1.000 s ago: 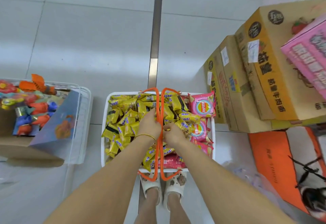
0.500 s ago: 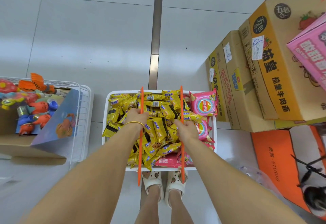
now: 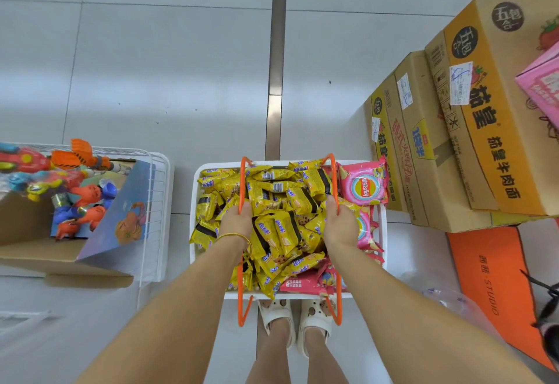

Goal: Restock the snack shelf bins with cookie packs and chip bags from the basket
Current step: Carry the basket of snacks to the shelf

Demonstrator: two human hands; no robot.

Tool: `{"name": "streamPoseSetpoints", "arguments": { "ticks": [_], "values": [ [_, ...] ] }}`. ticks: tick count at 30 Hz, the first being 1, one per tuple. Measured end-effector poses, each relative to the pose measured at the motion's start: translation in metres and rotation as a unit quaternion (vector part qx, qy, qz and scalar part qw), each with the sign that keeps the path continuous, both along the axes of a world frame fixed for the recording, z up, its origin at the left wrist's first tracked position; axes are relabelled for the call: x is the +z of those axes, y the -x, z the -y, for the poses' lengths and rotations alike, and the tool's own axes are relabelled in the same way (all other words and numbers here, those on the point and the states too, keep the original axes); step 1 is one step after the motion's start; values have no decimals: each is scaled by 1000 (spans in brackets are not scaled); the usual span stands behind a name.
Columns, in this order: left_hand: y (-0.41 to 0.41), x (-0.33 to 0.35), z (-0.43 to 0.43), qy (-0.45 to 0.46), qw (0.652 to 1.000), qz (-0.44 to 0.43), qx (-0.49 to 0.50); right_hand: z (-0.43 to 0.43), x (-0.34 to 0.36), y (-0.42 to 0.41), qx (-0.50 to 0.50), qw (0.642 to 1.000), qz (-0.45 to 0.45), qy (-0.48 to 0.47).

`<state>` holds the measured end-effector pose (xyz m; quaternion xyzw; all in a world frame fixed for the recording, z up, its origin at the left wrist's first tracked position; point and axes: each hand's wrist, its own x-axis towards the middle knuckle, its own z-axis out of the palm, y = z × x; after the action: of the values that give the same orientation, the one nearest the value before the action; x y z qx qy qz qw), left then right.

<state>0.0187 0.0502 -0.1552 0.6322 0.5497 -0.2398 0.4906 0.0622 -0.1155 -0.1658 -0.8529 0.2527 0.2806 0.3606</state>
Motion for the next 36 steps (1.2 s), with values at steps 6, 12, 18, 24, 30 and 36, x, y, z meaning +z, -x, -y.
{"name": "streamPoseSetpoints", "arguments": {
  "ticks": [6,12,18,24,30,36],
  "values": [
    [-21,32,-17,-37,999,10,-15,-15,41,-28,12,1000,16,-2],
    [-91,120,-40,-55,998,34,-14,-38,123,-102,41,999,15,0],
    [-204,204,-63,-103,992,51,-46,-60,208,-199,51,998,26,-6],
    [-344,269,-81,-130,986,86,-62,-79,268,-330,23,999,12,-25],
    [-513,329,-87,-126,982,119,-76,-86,327,-488,-33,998,30,-45],
    [-711,362,-79,-99,980,141,-99,-74,361,-673,-81,995,52,-39]
  ]
}}
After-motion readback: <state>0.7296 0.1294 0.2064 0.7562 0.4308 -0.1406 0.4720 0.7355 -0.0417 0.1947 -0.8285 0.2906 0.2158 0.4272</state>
